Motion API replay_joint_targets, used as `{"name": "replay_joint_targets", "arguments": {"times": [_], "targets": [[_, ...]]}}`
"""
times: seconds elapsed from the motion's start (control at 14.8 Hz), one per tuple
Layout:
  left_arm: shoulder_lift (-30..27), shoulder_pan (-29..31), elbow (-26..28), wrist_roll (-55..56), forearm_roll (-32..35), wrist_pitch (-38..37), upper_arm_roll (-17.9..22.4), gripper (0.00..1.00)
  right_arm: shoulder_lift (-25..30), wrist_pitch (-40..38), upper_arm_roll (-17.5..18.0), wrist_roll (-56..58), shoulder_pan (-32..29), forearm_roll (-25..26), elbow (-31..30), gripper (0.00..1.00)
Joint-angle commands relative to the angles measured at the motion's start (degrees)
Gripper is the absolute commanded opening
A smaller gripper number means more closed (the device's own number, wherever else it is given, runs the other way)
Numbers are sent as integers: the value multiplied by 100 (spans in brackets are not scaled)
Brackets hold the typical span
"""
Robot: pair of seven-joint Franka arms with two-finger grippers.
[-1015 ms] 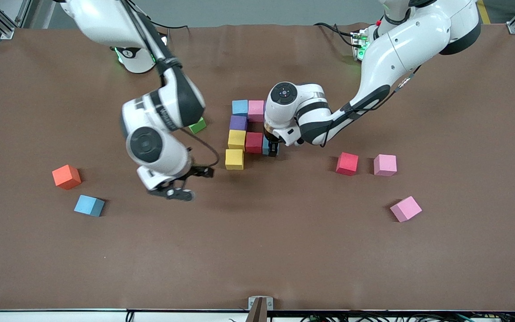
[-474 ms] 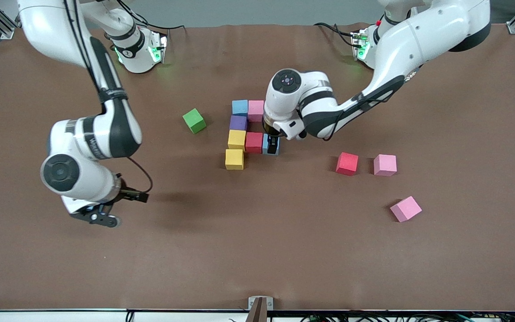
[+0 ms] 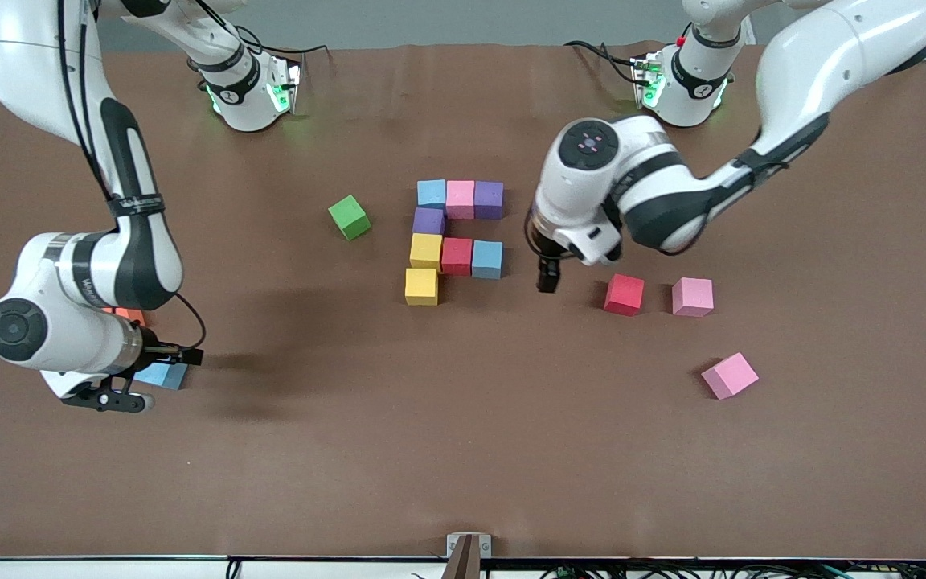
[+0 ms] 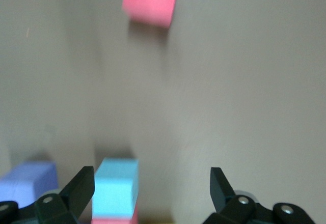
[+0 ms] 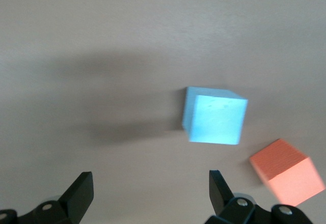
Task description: Arrange 11 blocks into digit 3
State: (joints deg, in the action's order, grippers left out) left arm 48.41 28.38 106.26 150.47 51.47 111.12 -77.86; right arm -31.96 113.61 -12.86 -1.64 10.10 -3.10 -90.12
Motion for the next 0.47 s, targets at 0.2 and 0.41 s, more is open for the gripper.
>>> {"name": "replay_joint_targets", "arguments": {"times": [0.2, 0.41], "targets": [[10, 1125, 106, -3194, 117, -231, -116, 100, 41, 905, 117, 542, -482, 2, -495, 100], [36, 1249, 71, -4636, 126, -231, 147, 100, -55, 1382, 152, 541, -659, -15, -700, 100]]}}
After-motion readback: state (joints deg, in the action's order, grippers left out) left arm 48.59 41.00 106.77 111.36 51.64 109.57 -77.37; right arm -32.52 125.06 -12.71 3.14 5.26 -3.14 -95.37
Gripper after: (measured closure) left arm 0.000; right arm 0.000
